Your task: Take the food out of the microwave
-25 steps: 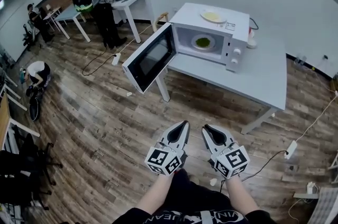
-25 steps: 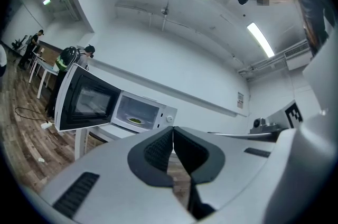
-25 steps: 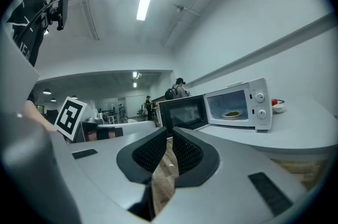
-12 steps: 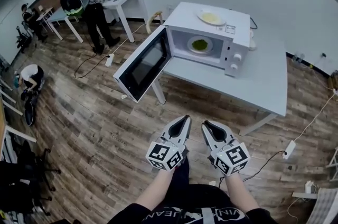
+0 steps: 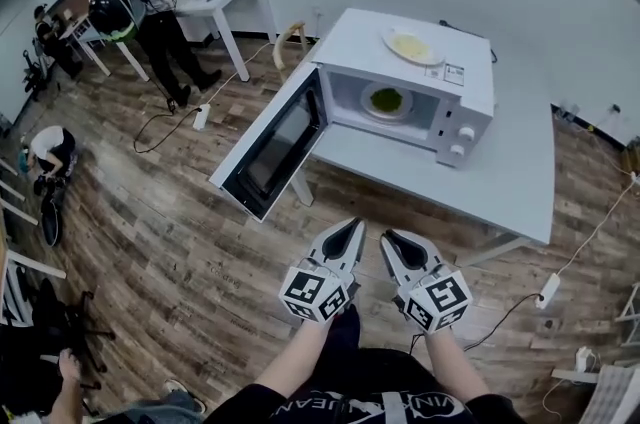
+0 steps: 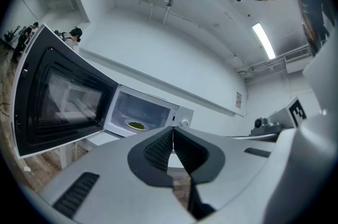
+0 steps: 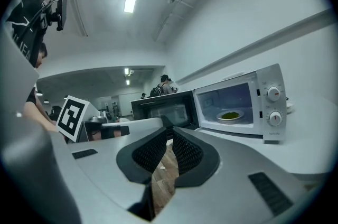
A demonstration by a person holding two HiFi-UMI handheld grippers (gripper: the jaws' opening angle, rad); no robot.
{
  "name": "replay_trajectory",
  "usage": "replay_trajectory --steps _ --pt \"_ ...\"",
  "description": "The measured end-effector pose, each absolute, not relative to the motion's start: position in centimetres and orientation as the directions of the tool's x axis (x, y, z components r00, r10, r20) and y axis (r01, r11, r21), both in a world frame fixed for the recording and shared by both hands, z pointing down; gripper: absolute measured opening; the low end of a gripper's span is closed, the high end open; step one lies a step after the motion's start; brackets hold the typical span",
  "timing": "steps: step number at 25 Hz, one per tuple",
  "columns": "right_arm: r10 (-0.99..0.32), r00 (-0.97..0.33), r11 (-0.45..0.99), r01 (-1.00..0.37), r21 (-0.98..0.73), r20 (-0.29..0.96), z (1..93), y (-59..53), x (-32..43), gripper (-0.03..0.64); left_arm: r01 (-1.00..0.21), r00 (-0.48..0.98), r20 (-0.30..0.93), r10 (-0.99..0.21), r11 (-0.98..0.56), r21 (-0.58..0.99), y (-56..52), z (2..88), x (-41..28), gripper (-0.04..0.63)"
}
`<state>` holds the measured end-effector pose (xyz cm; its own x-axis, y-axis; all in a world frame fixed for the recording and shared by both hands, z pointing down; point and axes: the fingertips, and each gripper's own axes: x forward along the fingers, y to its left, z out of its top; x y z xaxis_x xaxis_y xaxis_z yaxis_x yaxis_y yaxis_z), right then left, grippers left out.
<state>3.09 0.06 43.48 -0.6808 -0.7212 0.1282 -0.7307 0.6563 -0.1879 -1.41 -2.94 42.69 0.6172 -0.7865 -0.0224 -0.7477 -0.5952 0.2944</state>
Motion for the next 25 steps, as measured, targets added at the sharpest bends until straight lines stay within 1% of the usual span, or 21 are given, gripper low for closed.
replay_trajectory --steps 16,25 --pt "-0.718 -0.673 0.642 -0.739 -0.205 0.179 45.4 -8.5 -0.3 0.052 -0.719 0.653 0.014 -0.757 -0.614 0.325 -11.6 44.6 -3.7 0.011" --pt "-0.741 -0.644 0.614 -0.764 -0.196 0.191 46.0 -11.3 -1.0 0.052 -0.697 0.677 0.009 -0.736 -0.638 0.329 -14.7 45.1 -4.3 0.011"
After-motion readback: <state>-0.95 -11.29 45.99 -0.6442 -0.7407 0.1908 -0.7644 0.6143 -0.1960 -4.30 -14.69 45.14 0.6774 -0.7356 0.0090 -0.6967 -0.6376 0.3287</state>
